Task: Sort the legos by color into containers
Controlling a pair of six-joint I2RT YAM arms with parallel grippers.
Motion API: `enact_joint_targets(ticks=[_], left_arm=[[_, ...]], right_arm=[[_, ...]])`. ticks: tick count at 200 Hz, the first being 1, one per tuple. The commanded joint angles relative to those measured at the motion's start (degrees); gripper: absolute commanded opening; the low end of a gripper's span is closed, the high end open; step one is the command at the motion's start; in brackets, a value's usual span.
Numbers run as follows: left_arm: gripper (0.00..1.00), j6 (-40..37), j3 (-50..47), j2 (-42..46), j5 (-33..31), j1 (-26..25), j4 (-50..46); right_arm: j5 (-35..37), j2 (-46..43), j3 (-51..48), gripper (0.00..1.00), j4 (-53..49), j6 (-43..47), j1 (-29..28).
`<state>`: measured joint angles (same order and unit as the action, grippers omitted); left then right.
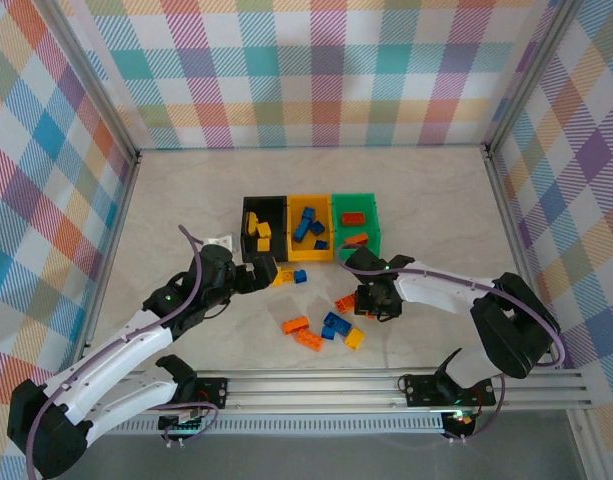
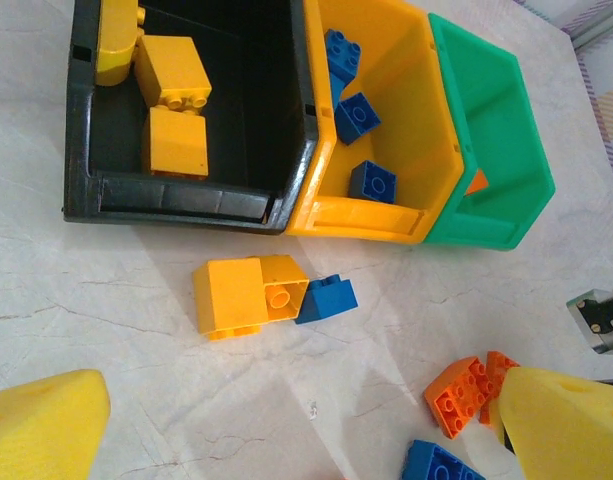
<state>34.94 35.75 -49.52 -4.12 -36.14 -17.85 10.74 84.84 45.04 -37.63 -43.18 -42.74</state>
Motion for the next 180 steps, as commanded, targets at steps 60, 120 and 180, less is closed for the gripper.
enact_joint_targets(ticks=[60, 120, 180], left_arm=[[1.0, -1.19, -1.03, 0.47, -0.47, -0.4, -0.17], [1.0, -1.4, -1.4, 0.05, -0.17, -0.37, 0.14], [1.0, -1.54, -1.35, -0.32, -0.52, -0.34, -1.11]], right_arm=[[1.79, 0.97, 2.48, 0.57, -2.24, -1.38, -0.06], [4.26, 0.71, 6.47, 0.71, -3.08, 6.25, 0.47], [5.75, 3.27, 8.54, 0.72, -5.53, 8.57, 0.55]])
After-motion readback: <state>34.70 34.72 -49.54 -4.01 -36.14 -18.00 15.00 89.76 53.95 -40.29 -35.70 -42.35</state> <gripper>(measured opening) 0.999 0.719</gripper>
